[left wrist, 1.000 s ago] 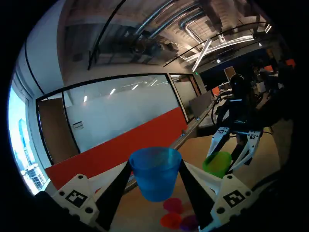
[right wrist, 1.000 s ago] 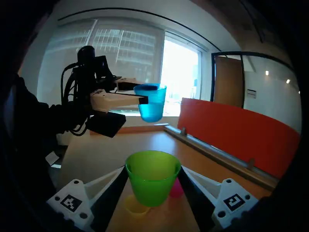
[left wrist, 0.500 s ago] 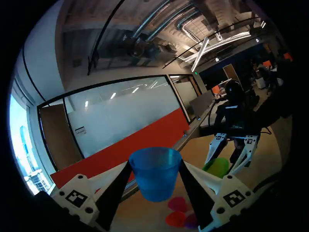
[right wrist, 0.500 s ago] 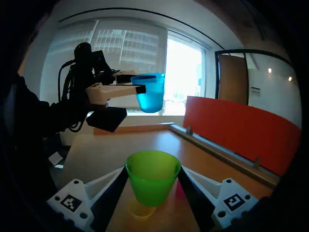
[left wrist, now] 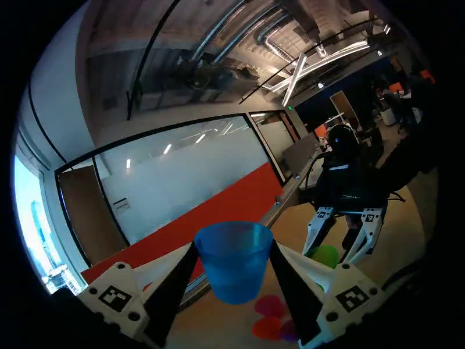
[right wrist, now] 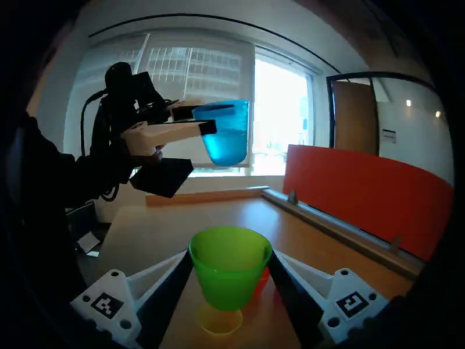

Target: Pour water

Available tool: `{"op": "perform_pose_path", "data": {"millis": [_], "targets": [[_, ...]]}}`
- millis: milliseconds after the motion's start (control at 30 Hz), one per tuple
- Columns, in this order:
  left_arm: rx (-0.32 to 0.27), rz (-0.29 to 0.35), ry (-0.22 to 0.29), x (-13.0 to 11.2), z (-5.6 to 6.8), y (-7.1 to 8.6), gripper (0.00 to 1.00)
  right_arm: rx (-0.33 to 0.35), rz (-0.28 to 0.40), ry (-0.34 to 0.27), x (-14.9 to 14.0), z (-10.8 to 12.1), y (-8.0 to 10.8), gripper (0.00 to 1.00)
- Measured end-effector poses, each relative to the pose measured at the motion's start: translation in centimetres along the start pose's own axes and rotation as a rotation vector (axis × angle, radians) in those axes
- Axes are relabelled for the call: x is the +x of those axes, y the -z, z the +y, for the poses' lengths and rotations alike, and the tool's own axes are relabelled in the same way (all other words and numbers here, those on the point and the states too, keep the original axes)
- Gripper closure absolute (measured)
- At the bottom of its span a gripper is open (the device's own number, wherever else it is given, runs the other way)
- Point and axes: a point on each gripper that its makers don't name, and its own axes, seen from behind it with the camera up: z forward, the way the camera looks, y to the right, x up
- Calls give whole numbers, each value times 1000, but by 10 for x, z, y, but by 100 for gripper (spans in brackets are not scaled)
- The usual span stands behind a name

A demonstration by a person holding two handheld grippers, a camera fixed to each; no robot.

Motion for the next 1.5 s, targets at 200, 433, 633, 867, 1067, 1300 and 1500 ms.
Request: {"op": "perform_pose_path", "data": {"millis": [200,433,633,867,1067,1300,1500], "targets": [[-2,0,-18,3,2,2,15,15,5,-8,-1,-5,-7,8],[2,0,-48,4,3,4,15,35,5,-11,-1,-11,-15,8],[12,-6,-85,2,3,6,15,51,7,-15,-1,-16,-21,8],[38,-20,-120,0,-2,7,14,64,9,-17,-1,-20,-27,8],[54,-31,-136,-3,-4,8,14,73,12,-22,0,-24,-33,8],[66,-37,-153,-4,-6,9,15,86,17,-20,1,-30,-39,8],[77,-39,-174,-4,-8,12,15,93,24,-24,4,-33,-44,8]]}}
